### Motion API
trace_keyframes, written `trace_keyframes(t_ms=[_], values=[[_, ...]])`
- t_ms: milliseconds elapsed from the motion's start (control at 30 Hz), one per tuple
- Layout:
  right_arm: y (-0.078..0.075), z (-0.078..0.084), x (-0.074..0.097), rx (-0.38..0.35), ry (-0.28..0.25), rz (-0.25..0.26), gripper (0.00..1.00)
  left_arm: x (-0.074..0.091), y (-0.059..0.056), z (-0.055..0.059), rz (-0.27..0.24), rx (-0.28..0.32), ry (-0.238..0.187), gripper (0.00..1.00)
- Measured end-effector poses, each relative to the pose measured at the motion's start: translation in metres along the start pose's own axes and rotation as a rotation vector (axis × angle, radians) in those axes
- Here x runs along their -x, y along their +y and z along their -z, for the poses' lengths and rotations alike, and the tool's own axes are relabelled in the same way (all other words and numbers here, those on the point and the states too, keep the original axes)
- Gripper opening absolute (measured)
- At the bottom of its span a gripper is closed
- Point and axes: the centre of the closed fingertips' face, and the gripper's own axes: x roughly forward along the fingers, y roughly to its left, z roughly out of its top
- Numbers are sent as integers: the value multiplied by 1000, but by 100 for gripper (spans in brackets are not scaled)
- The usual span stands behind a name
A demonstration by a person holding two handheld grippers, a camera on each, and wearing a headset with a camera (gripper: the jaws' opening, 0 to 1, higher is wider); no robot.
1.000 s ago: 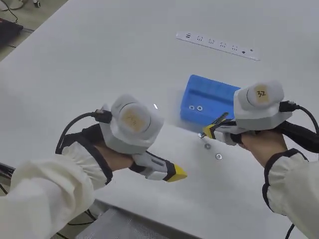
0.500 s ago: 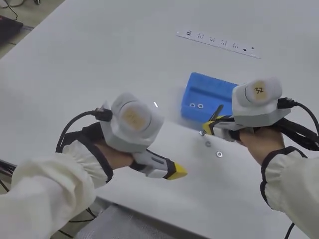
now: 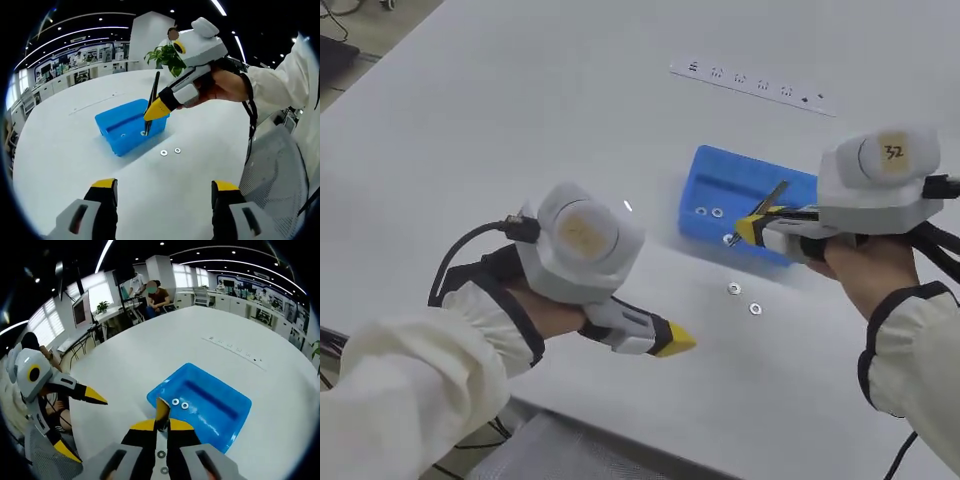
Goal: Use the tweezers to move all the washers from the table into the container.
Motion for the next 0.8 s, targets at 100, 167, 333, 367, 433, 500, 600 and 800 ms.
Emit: trace_keyframes(t_ms=[100, 167, 333, 367, 433, 500, 600, 800], values=[[-4, -11, 1, -28, -42, 4, 2, 1, 0, 0, -1, 2, -1, 78], [-10, -19, 0, -55, -67, 8, 2, 1, 1, 1, -4, 1, 2, 78], [-27, -33, -5, -126, -117, 34, 2, 2, 2, 5, -7, 9, 7, 78], [-29, -33, -7, -129, -116, 38, 2, 2, 3, 5, -7, 9, 8, 78], [-35, -31, -14, -126, -107, 56, 2, 2, 4, 6, -10, 12, 10, 78], [-37, -26, -21, -127, -92, 64, 2, 2, 5, 6, -10, 14, 10, 78], [-40, -16, -29, -109, -60, 80, 3, 1, 5, 5, -10, 17, 7, 78], [-39, -3, -41, -69, -16, 94, 3, -1, 5, 5, -7, 15, 9, 78]])
